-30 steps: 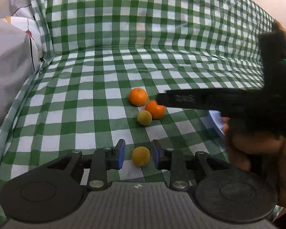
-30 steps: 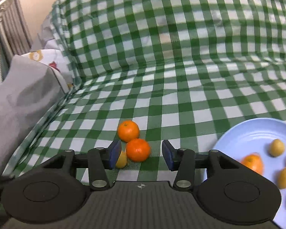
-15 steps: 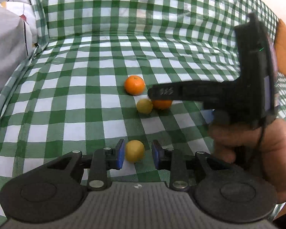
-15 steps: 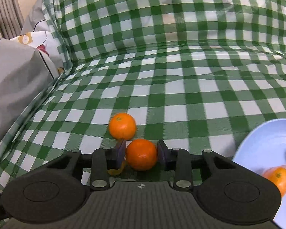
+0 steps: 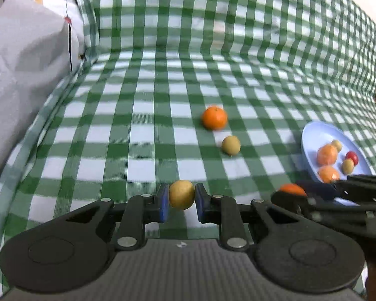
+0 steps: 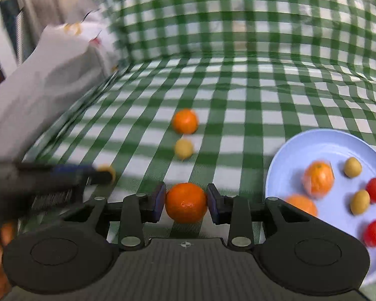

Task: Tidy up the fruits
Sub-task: 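Grasp a yellow fruit with the left tool while the right tool grasps a mandarin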

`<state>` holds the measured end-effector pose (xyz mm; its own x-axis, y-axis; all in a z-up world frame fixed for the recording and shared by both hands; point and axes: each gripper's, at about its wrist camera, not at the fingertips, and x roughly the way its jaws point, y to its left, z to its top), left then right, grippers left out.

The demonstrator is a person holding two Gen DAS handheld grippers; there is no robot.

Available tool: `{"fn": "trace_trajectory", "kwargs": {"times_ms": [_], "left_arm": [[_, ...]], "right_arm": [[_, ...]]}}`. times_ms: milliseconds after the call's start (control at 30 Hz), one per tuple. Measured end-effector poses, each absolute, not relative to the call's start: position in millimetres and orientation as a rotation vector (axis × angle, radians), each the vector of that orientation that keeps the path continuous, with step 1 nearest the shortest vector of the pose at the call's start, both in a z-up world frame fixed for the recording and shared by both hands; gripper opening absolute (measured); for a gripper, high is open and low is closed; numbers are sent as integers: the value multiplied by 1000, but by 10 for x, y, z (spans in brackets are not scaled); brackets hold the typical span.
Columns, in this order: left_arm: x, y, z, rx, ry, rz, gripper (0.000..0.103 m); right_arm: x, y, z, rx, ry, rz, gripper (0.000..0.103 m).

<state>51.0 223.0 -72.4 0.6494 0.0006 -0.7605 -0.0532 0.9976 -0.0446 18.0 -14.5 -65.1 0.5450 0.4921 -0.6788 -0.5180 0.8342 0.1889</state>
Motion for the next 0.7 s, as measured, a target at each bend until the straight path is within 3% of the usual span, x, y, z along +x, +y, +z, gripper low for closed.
{"fn": "trace_trajectory", "kwargs": {"times_ms": [167,700], "left_arm": [[534,2122,-773,-8,898,18,24],[550,2061,-797,1,908,22,25]], "right_arm": [[102,-102,-829,-98,906,600,39],[11,-68,-813,-132,888,574,39]]}}
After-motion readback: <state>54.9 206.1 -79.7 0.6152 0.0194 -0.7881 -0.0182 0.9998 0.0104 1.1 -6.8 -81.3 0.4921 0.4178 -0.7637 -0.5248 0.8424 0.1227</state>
